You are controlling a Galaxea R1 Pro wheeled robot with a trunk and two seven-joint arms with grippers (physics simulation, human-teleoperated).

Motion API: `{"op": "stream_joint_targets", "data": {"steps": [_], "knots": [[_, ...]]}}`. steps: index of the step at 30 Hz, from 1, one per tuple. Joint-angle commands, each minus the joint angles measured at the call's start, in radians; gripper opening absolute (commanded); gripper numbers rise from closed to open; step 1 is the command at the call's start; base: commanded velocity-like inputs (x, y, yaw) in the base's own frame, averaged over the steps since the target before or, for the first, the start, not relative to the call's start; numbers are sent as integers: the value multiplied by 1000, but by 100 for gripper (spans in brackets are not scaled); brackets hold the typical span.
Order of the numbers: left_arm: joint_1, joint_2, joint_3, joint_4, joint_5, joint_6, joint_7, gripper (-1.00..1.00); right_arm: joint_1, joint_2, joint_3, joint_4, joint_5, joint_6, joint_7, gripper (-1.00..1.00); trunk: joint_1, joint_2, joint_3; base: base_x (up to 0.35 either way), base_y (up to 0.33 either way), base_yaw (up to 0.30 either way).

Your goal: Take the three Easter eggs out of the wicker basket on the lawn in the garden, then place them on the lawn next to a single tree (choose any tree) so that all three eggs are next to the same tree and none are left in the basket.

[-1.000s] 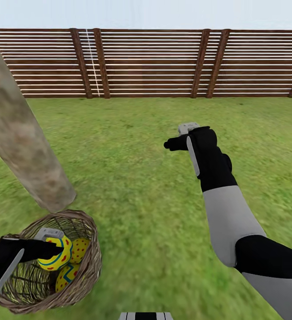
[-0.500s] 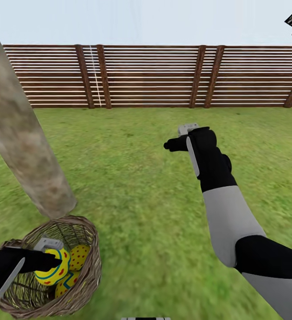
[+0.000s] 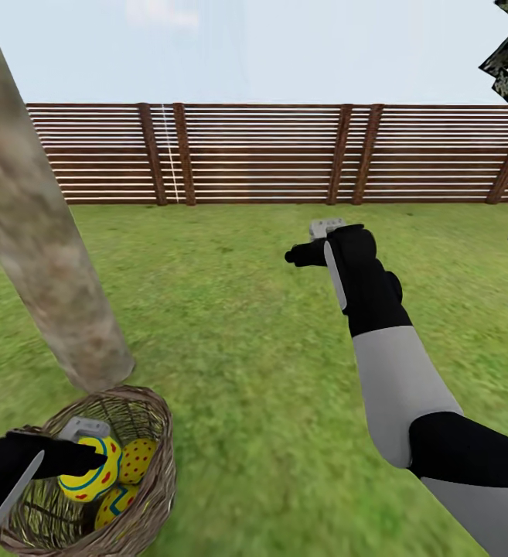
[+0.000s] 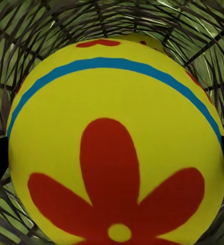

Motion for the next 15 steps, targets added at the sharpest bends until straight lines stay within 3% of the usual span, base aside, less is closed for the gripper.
{"op": "stream_joint_targets", "data": {"steps": [1,8,12,15], "knots": [[-1,1,-1,-1,7,5,3,-100,-1,0,0,-1,11,4,10,100,-1,0,3,0,0,0],[-1,2,-2,4,7,5,3,-100,-1,0,-1,-1,11,4,9,100,-4,2,30,0,0,0],[-1,2,-1,56,7,5,1,-100,-1,0,-1,-1,11,4,10,100,-6,2,46,0,0,0],[-1,5,-1,67,7,5,-29,-100,-1,0,0,1,11,4,9,100,-7,3,57,0,0,0]]}}
